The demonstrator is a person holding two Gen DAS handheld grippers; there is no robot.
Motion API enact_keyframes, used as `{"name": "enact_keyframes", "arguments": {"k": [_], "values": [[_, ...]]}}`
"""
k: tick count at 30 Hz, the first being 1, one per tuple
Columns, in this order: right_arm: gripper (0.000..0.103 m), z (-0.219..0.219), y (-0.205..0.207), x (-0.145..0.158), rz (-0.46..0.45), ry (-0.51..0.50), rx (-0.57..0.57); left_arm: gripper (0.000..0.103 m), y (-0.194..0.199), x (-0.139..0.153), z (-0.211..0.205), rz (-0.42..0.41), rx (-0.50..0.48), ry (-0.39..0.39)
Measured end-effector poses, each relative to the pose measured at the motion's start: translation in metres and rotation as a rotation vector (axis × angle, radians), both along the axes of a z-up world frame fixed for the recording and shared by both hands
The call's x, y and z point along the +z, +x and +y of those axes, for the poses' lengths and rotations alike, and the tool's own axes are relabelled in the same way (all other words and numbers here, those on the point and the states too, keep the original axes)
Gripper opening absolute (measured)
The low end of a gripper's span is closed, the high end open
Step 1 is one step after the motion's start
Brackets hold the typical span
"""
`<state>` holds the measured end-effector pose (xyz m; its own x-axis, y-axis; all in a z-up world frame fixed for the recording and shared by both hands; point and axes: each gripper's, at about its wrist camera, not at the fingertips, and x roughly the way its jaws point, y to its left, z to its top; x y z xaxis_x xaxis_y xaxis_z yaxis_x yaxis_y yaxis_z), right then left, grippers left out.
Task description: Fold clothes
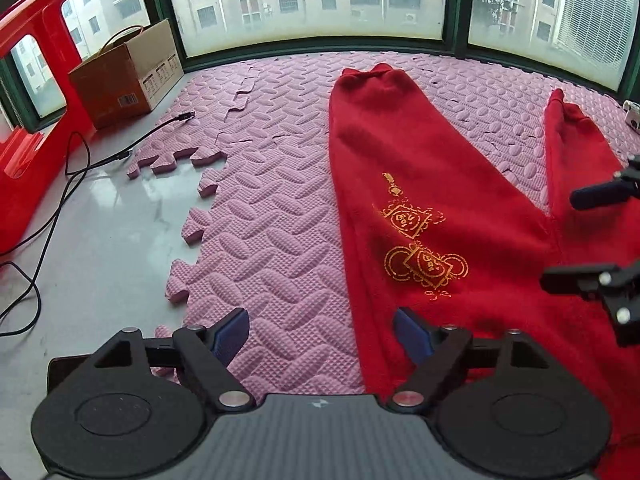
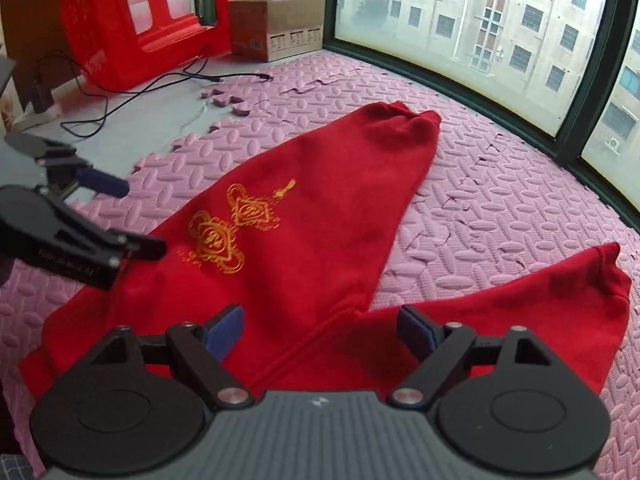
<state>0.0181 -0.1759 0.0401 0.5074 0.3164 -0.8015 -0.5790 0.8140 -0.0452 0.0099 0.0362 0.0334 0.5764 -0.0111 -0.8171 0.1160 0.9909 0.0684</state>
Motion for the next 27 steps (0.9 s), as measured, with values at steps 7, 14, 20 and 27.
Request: {"name": "enact_keyframes", "arguments": {"k": [7,14,20,27], "values": [[0.058,0.022,-0.056,0.024,0.021,0.141,0.104,0.081,-0.01,0.02,0.017,-0.028,0.062,-0.047],[0.035,0.062,-0.057,0.009,0.043,0.151,0.124,0.081,-0.022,0.027,0.032,-0.06,0.131,-0.095],[0.01,0.067,-0.048,-0.007,0.085,0.18,0.055,0.082,-0.029,0.027,0.043,-0.061,0.16,-0.131],[0.014,0.062,-0.045,-0.005,0.135,0.259,0.046,0.082,-0.029,0.031,0.047,-0.068,0.169,-0.157]]}}
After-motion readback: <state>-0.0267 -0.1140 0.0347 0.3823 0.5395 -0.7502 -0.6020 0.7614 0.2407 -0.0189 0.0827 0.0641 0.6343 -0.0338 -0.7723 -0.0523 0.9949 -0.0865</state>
